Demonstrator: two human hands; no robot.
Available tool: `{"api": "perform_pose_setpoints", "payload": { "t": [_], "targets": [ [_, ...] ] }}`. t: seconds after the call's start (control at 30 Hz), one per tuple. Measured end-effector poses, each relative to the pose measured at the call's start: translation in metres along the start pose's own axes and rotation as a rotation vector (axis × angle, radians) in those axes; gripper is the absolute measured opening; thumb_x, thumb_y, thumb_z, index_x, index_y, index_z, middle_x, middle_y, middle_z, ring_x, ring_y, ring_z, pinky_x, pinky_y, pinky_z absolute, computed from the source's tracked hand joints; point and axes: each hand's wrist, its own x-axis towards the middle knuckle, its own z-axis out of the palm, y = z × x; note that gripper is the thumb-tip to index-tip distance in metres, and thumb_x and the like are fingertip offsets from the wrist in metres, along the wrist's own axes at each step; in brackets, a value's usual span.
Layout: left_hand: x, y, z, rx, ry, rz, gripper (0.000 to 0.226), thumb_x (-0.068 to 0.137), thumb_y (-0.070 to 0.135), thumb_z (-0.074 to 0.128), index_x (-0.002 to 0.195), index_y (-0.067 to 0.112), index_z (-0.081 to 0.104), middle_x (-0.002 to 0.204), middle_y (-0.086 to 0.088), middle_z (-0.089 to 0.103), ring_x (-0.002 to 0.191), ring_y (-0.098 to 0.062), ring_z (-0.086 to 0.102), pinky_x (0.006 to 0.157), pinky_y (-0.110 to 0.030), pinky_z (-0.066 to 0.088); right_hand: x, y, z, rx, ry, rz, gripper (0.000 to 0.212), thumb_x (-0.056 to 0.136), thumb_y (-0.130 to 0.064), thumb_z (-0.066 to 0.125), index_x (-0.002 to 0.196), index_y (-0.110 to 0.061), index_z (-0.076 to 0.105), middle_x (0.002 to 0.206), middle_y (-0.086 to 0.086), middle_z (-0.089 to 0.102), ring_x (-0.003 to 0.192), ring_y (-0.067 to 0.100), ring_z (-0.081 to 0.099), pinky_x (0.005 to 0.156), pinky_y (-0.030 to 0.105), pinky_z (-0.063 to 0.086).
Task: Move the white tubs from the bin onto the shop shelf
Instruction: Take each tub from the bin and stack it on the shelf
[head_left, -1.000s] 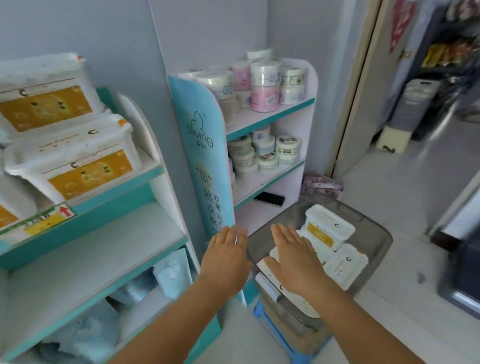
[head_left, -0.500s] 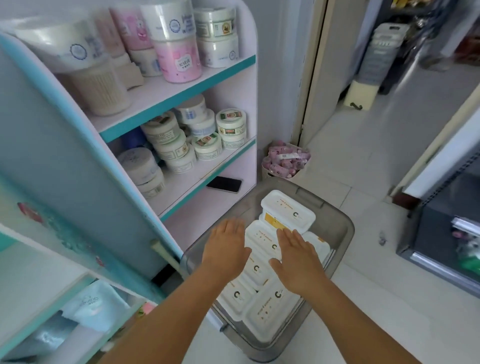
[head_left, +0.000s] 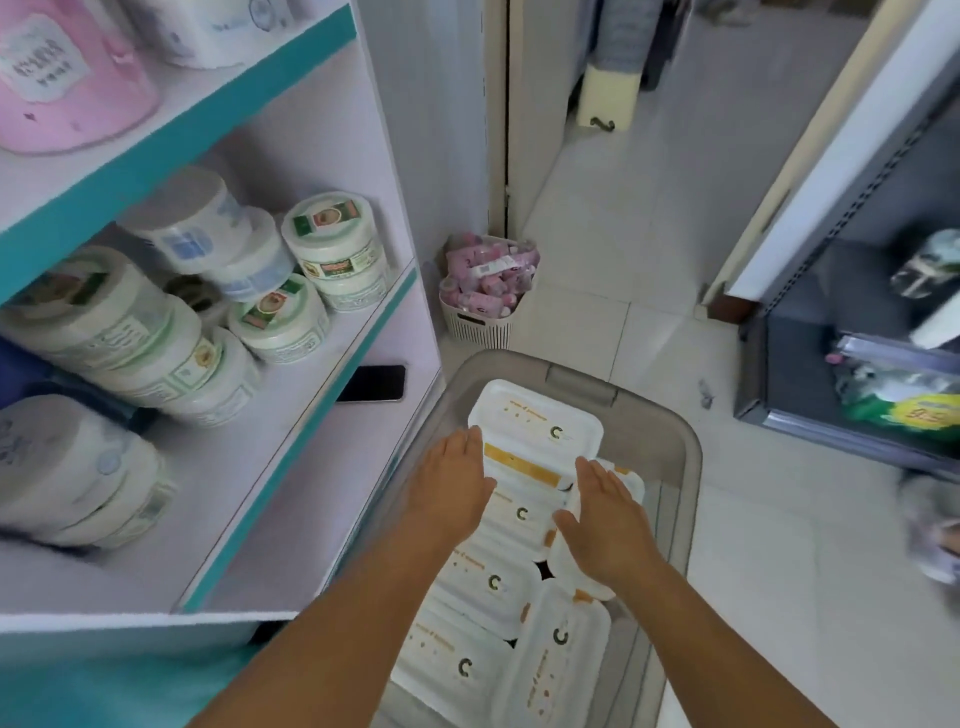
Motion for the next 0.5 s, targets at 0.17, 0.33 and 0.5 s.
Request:
{"api": "perform_pose_setpoints", "payload": {
  "t": [0.17, 0.33, 0.5],
  "targets": [
    [0.055, -0.014, 0.019, -0.046, -0.072, -0.013, 0.067, 0.098, 0.037, 0.045, 0.150, 0.009, 0.012, 0.149, -0.010, 0.029, 0.134, -0.024, 0.031, 0.108, -0.034, 0.034, 0.042, -0.001, 0.013, 0.204, 0.062, 0.154, 0.073, 0.098, -0.035, 0.045, 0.152, -0.014, 0.001, 0.160, 0.006, 0.011, 0.145, 0.025, 0.016, 0.115, 0.037, 0.024],
    [0.085, -0.011, 0.039, -0.156, -0.080, -0.077, 0.069, 0.099, 0.037, 0.040, 0.150, 0.004, 0.006, 0.151, -0.012, 0.020, 0.135, -0.025, 0.030, 0.102, -0.034, 0.037, 0.075, 0.002, 0.027, 0.419, 0.159, 0.298, 0.064, 0.096, -0.027, 0.047, 0.149, -0.013, 0.015, 0.144, 0.011, 0.042, 0.124, 0.030, 0.048, 0.094, 0.037, 0.045],
    [0.098, -0.006, 0.052, -0.278, -0.014, -0.148, 0.076, 0.095, 0.035, 0.051, 0.150, 0.006, 0.007, 0.149, -0.010, 0.021, 0.133, -0.023, 0.030, 0.099, -0.032, 0.039, 0.091, 0.004, 0.036, 0.574, 0.220, 0.412, 0.062, 0.097, -0.025, 0.044, 0.151, -0.016, 0.014, 0.132, 0.013, 0.054, 0.110, 0.032, 0.058, 0.084, 0.036, 0.047]
  ]
}}
